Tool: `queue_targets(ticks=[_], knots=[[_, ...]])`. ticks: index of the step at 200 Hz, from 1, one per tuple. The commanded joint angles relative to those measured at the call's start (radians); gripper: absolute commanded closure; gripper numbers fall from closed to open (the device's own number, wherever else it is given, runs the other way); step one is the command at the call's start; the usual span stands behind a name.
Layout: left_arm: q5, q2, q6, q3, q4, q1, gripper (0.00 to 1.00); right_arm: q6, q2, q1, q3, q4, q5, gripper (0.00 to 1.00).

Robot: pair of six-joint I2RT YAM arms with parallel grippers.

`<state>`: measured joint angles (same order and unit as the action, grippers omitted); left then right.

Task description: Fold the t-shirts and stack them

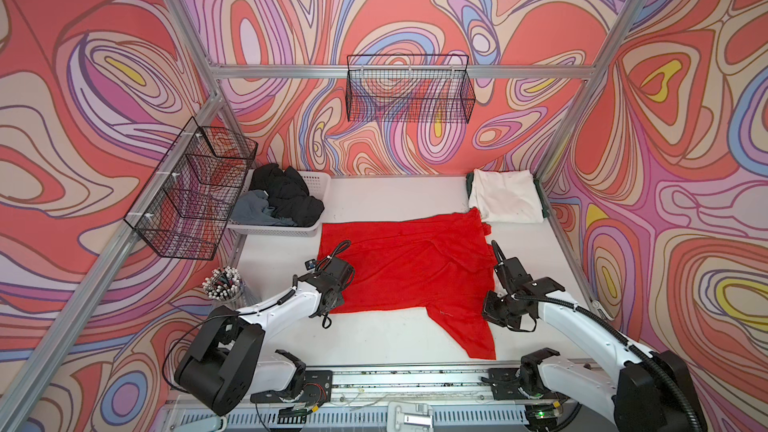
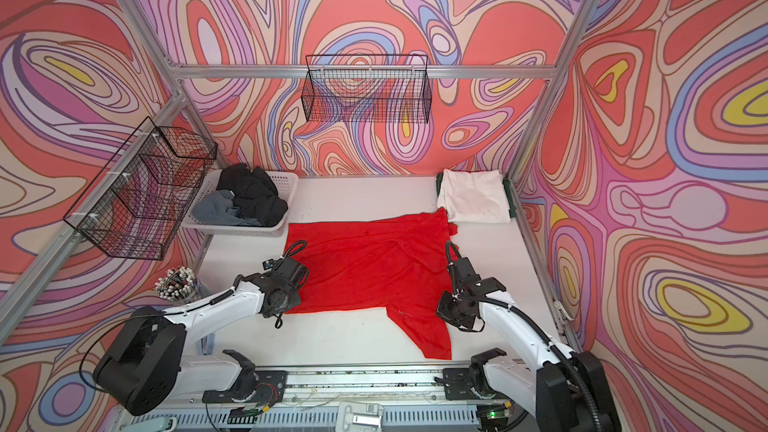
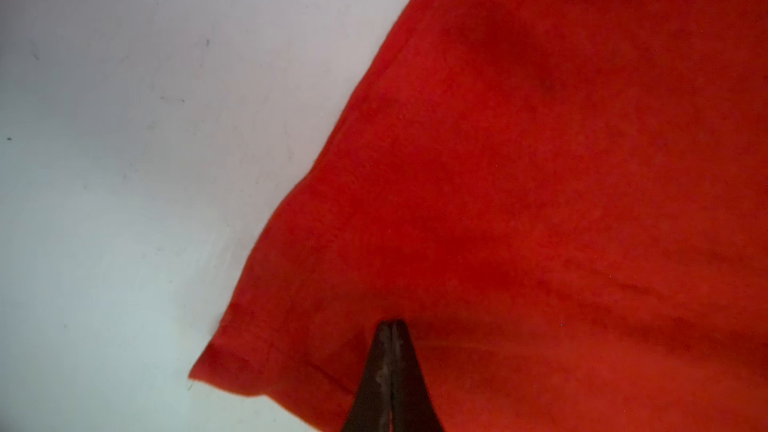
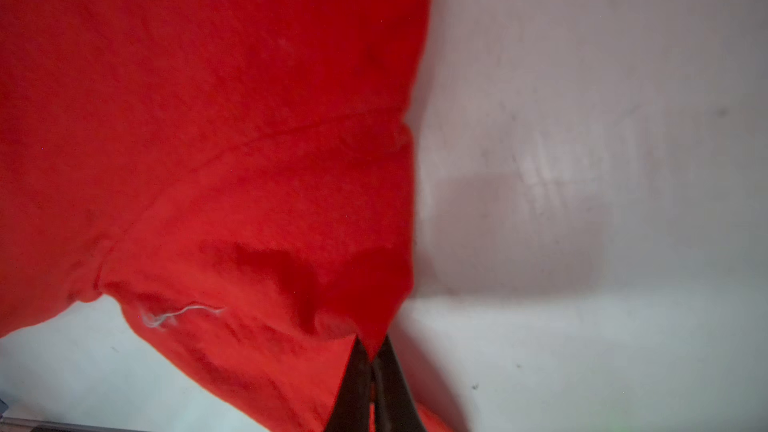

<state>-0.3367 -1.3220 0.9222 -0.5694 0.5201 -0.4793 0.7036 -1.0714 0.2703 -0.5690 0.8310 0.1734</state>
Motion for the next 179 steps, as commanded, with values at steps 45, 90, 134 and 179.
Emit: queue_targets(ticks=[45, 90, 134, 179], knots=[[-0.002, 0.085, 0.001, -0.01, 0.095, -0.007, 1.0, 0.045, -0.01, 0.007, -0.146, 0.034, -0.061, 1.0], [-0.041, 0.134, -0.016, -0.02, 0.127, -0.008, 1.0, 0.06, -0.035, 0.007, -0.18, 0.012, -0.052, 1.0], [0.019, 0.055, -0.003, -0.022, 0.127, -0.008, 0.54, 0.057, -0.073, 0.007, -0.218, 0.001, -0.076, 1.0], [0.109, 0.044, 0.0, 0.042, -0.023, -0.01, 0.45, -0.024, -0.144, -0.028, -0.343, 0.066, -0.158, 1.0]])
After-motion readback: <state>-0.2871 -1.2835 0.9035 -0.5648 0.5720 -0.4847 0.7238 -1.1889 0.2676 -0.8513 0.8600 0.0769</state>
